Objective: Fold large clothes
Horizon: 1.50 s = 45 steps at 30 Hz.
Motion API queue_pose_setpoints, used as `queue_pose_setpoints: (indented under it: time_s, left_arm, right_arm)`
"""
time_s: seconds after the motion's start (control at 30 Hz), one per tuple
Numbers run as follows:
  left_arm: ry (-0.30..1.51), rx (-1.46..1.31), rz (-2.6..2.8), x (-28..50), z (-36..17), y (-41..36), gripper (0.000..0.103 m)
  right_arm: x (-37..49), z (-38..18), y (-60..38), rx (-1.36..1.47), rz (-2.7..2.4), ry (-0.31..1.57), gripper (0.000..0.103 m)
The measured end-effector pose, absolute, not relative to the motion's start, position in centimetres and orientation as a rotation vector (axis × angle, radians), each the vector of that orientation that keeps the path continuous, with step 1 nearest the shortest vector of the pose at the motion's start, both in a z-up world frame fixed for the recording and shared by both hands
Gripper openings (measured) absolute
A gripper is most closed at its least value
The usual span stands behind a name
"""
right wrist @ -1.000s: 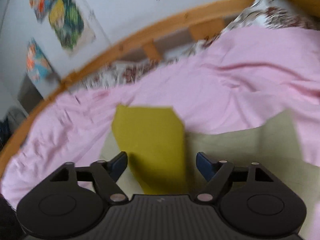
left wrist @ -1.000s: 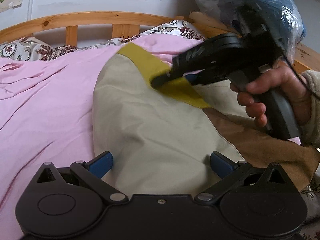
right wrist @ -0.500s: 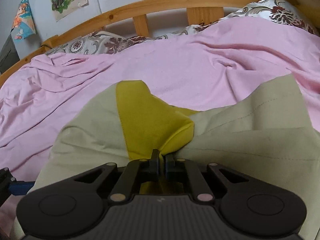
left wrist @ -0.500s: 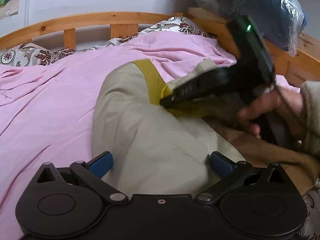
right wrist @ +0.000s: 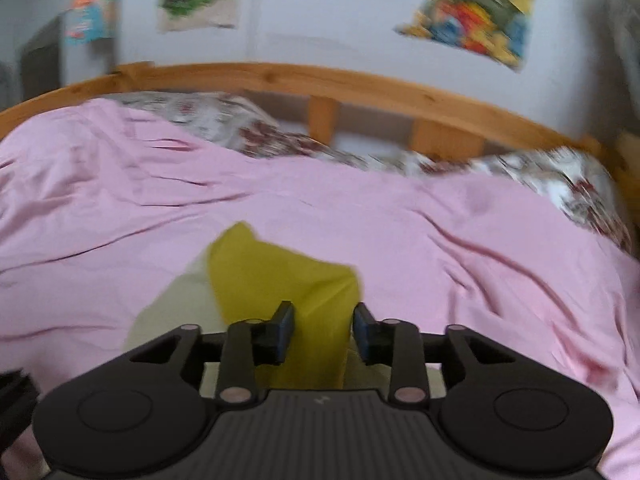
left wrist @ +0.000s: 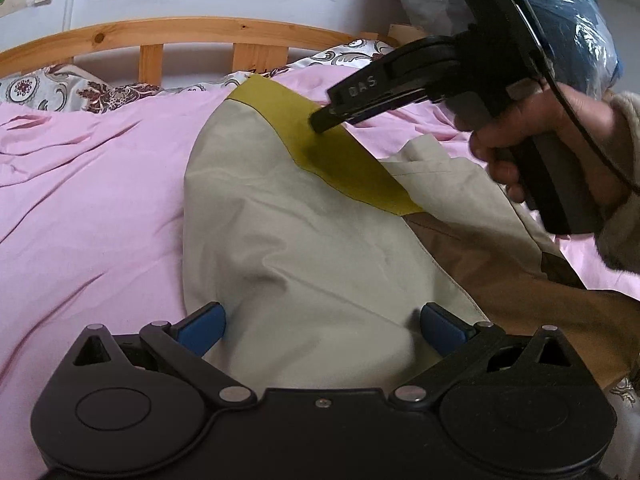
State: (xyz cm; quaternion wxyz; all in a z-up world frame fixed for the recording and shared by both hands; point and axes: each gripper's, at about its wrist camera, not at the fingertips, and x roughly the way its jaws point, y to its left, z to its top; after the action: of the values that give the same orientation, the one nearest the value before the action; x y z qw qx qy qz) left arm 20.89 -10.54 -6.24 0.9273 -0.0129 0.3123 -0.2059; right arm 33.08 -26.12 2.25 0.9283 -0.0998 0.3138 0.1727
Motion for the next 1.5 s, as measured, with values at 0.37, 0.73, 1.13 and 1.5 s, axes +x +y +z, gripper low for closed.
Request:
queue_pose_setpoints:
  time_s: [0.37,0.73,1.13,1.5]
  left_arm:
    - [0.643,-0.027,-0.42,20.9,-6.2,-10.7,0.102]
    - [0.639,-0.06,-0.444,20.9,-6.4,-9.8,0.102]
    - [0.651,-0.061,-0.431,21.0,-6.1,-9.9,0.102]
    - [0.689,-0.141,-0.438,21.0,-5.6,-8.6,0.102]
  right_arm:
    - [31.7,1.9,-21.2,-0.357,0.534,0.509,0.045]
    - [33.3,-2.9,-22.5,-0.299,0.515,0.586,0.052]
    - [17.7,0.6,-35.4,-0.124,0.158,0.66,0.082]
    - [19.1,-3.1,-37.7,0.035,0.122,0.583,0.047]
